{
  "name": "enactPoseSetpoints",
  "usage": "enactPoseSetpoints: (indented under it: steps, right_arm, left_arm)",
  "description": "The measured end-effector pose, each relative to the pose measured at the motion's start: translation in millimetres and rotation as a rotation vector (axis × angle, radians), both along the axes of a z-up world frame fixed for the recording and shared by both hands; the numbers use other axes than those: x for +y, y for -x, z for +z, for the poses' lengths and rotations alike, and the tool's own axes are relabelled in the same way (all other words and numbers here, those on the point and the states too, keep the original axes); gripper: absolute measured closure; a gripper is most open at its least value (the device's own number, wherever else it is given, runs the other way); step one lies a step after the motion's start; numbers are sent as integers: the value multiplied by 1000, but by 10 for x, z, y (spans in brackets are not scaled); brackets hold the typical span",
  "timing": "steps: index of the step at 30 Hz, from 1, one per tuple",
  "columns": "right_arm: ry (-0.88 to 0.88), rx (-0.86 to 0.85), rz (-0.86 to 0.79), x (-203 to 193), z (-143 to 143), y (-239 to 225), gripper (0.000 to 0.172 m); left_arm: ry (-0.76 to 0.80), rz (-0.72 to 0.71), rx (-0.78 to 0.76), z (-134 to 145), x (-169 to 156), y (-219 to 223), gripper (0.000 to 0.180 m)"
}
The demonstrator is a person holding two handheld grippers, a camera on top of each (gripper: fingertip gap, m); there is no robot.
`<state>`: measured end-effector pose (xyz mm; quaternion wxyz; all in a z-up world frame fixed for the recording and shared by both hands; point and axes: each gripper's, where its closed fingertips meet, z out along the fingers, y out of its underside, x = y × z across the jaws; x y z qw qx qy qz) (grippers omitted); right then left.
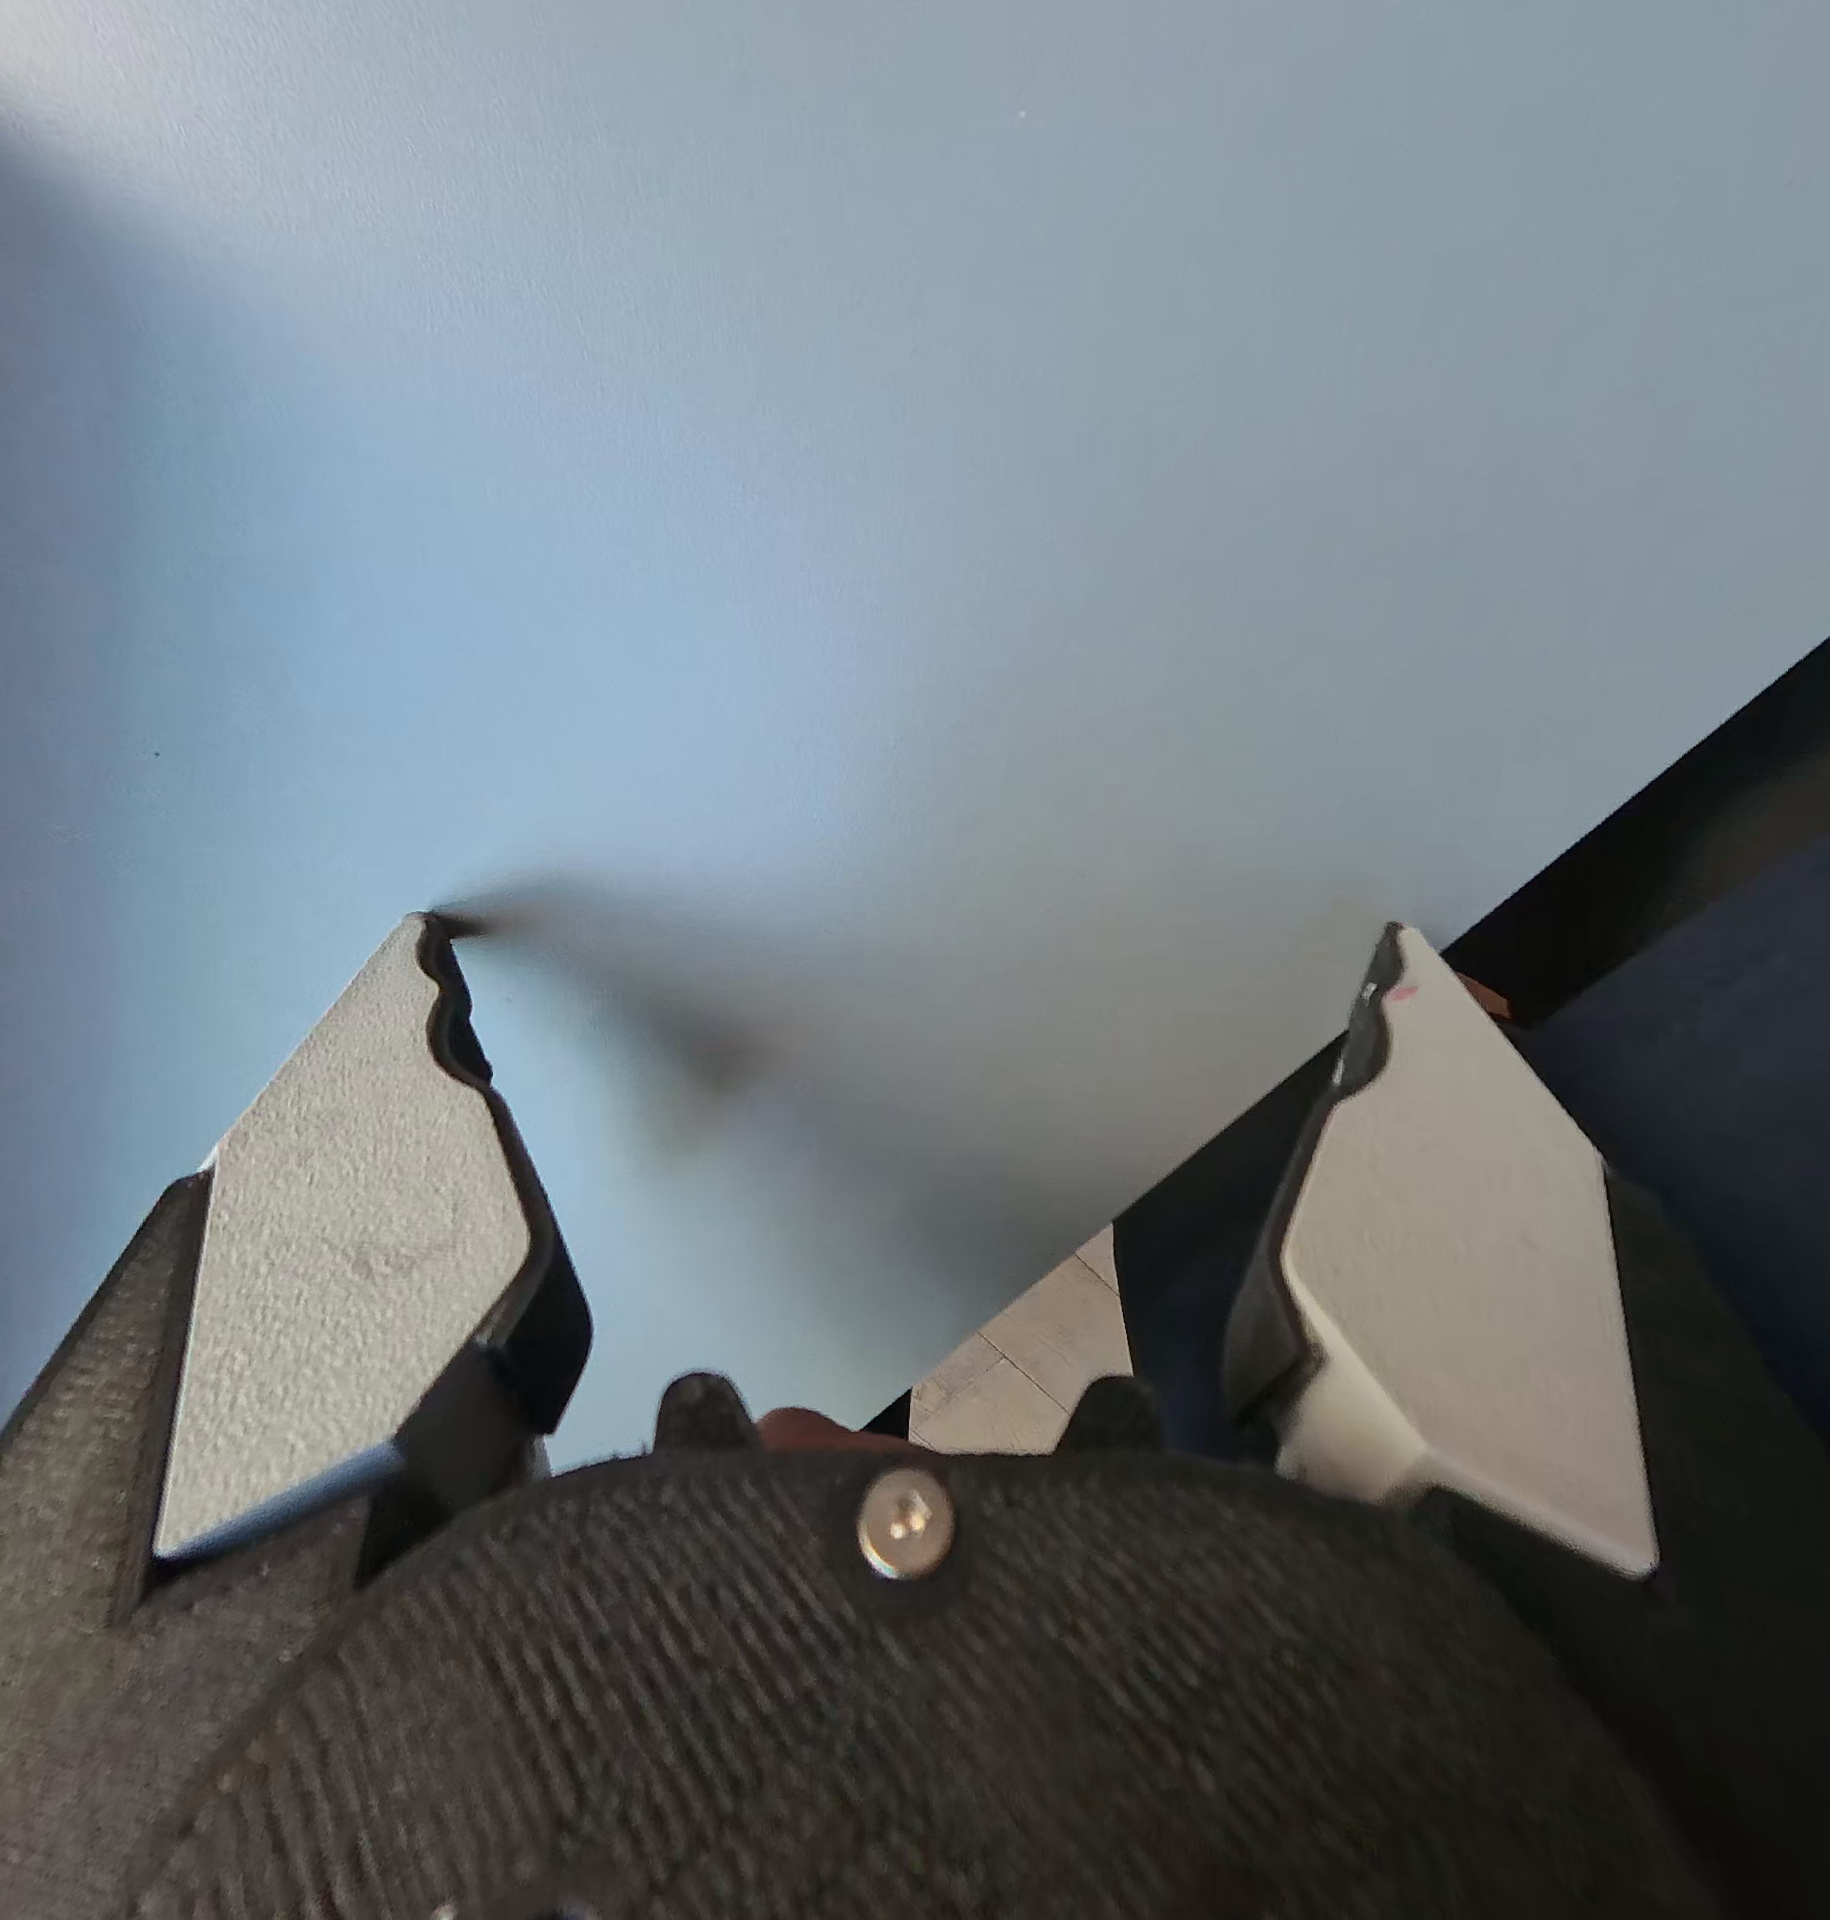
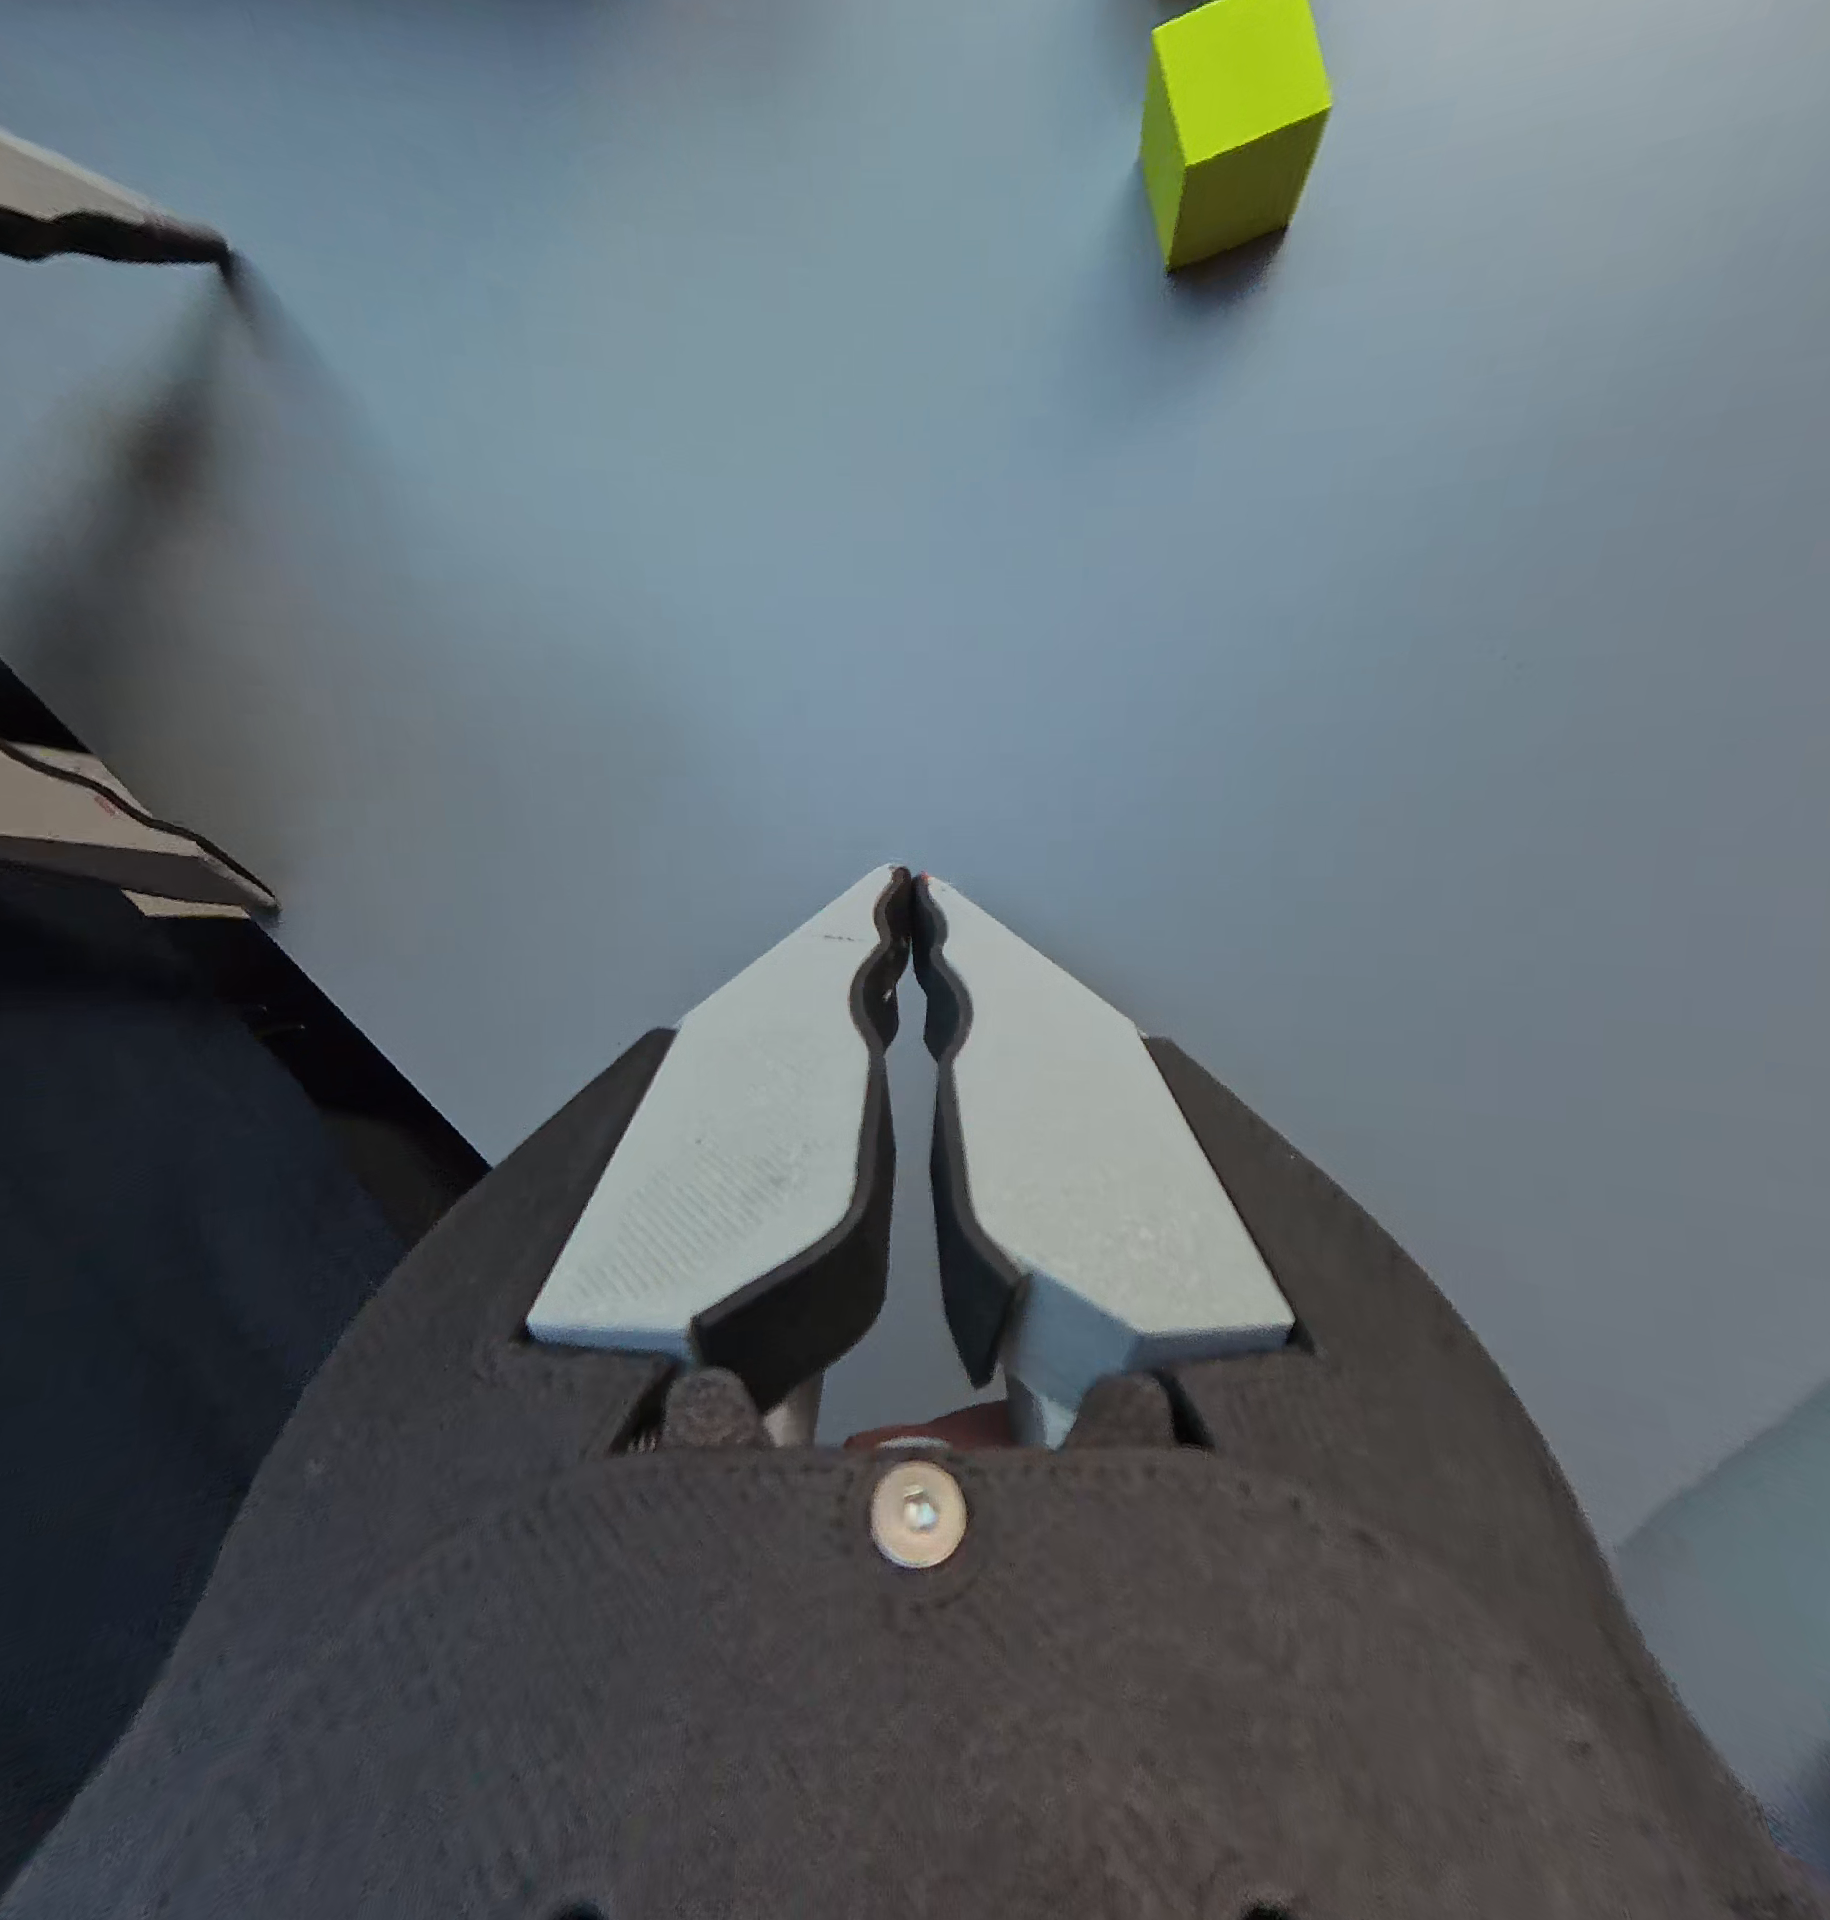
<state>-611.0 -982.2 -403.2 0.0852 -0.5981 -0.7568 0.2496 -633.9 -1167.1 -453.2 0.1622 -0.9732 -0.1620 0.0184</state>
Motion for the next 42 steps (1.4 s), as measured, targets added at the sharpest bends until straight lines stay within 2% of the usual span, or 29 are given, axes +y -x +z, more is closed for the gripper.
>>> enactPoseSetpoints:
  steps: [5,10,15,21,24,28,30,32,37,42]
  right_arm:
    - [-49,-11,116,-30,-45,68,172]
    - [-19,19,185,30,-34,200,172]
    - [120,75,203,83,40,290,172]
    - [312,58,196,180,48,249,172]
    - [312,40,199,274,-14,267,149]
    - [275,46,212,335,-2,391,147]
    - [254,63,201,334,56,488,152]
    - [252,97,182,299,160,571,172]
    - [258,104,82,115,284,549,172]
    - [132,42,99,-157,232,190,172]
  left_arm:
    - [23,10,-8,-1,-11,-4,20]
    - [58,33,-20,-5,-21,-11,20]
    - [113,115,-43,-10,4,-20,20]
    - [200,186,-83,-16,30,-27,20]
    - [211,221,-92,-17,55,-19,20]
    - [195,237,-86,-16,71,-16,20]
    - [182,235,-80,-15,74,-14,20]
    - [170,233,-74,-15,78,-12,20]
    - [115,167,-45,-11,104,1,20]
    - [58,56,-19,-8,152,25,20]
